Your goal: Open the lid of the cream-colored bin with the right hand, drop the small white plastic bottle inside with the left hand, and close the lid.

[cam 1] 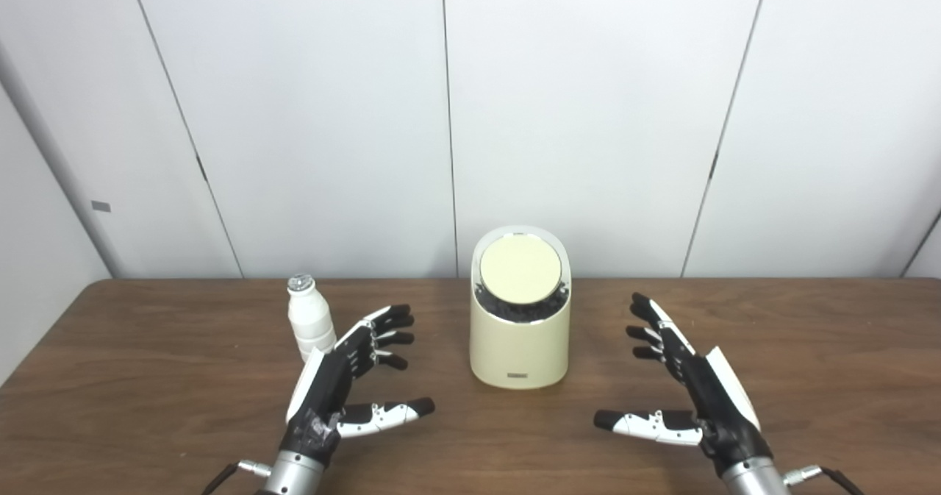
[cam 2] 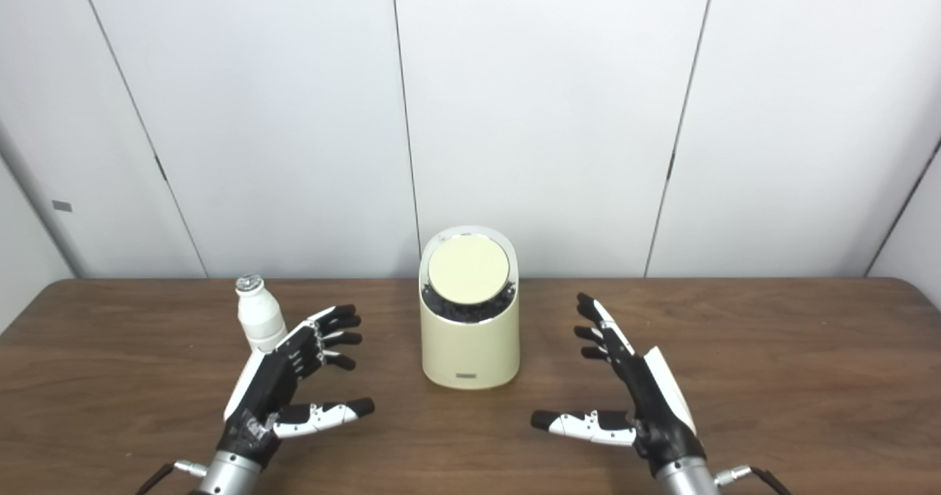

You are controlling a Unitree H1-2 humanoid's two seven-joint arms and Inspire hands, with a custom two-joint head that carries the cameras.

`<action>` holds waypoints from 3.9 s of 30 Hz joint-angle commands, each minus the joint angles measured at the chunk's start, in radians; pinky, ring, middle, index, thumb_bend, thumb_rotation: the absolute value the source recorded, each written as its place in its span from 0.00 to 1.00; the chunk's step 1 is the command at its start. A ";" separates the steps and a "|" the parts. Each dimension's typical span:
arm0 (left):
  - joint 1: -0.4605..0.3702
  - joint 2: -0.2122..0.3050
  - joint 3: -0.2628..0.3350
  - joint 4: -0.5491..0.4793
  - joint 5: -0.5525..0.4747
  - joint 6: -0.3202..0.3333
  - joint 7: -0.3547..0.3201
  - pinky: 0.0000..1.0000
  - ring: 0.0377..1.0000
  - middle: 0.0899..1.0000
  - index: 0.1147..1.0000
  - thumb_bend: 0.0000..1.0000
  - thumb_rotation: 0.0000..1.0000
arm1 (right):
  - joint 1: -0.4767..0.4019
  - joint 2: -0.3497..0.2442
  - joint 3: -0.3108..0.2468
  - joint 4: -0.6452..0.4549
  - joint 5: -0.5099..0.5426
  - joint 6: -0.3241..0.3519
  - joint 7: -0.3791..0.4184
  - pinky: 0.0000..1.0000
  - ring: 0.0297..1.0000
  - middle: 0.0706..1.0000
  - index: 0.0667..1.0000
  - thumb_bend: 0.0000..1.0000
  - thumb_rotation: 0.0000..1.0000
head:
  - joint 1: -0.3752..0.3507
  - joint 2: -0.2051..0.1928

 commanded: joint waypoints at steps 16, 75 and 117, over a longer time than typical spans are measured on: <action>-0.025 0.004 0.005 -0.018 -0.019 -0.039 0.002 0.60 0.74 0.80 0.82 0.79 0.00 | -0.023 0.007 -0.008 -0.024 0.004 -0.040 -0.024 0.77 0.85 0.93 0.93 0.89 0.30 | 0.009 0.002; -0.056 -0.007 0.001 0.030 0.001 -0.047 0.012 0.59 0.74 0.80 0.82 0.76 0.00 | -0.558 0.063 0.131 0.132 -0.309 0.345 -0.065 0.69 0.85 0.91 0.95 0.94 0.33 | 0.009 -0.011; -0.042 -0.013 -0.005 -0.014 0.000 -0.020 0.008 0.59 0.74 0.80 0.82 0.76 0.03 | -0.562 -0.003 0.227 0.185 -0.378 0.341 -0.042 0.70 0.86 0.93 0.95 0.89 0.17 | 0.014 0.021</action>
